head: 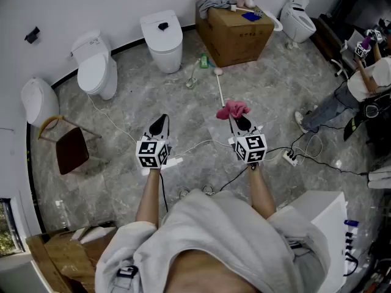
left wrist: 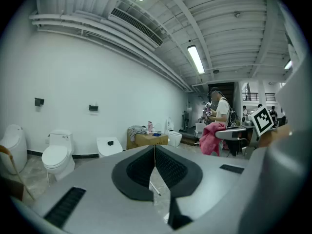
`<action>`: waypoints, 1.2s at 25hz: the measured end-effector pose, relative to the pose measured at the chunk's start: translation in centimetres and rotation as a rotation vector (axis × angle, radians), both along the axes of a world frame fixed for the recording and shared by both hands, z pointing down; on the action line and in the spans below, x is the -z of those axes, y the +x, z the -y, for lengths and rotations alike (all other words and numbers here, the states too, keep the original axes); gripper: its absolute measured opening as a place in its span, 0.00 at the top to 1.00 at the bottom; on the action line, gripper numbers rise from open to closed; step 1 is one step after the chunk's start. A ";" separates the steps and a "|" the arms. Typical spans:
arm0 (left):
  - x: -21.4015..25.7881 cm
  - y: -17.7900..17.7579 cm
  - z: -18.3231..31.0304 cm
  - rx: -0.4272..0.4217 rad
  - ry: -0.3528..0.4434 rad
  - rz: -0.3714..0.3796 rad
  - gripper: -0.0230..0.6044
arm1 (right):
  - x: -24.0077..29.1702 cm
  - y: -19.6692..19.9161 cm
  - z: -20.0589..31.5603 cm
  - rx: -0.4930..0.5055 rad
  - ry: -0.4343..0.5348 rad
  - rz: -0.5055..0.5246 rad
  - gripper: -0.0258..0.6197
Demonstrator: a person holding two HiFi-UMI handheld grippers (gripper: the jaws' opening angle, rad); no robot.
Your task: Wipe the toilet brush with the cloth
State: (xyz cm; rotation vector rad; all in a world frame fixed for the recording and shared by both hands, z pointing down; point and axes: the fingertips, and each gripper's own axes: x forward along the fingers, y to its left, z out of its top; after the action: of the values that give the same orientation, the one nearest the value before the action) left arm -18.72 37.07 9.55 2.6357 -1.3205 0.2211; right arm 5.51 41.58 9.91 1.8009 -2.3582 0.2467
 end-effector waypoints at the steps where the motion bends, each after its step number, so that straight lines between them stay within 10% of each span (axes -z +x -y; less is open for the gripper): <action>1: -0.1 -0.1 -0.1 0.001 0.000 -0.001 0.93 | -0.1 -0.1 0.0 -0.001 -0.001 0.003 0.86; 30: -1.2 6.0 0.6 0.006 -0.023 0.044 0.93 | -1.9 4.2 0.7 0.071 -0.033 0.045 0.86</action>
State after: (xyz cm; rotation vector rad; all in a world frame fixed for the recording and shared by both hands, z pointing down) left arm -12.71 36.51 10.80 2.6222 -1.3313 0.2930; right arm 9.73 40.84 11.76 1.7108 -2.4288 0.3183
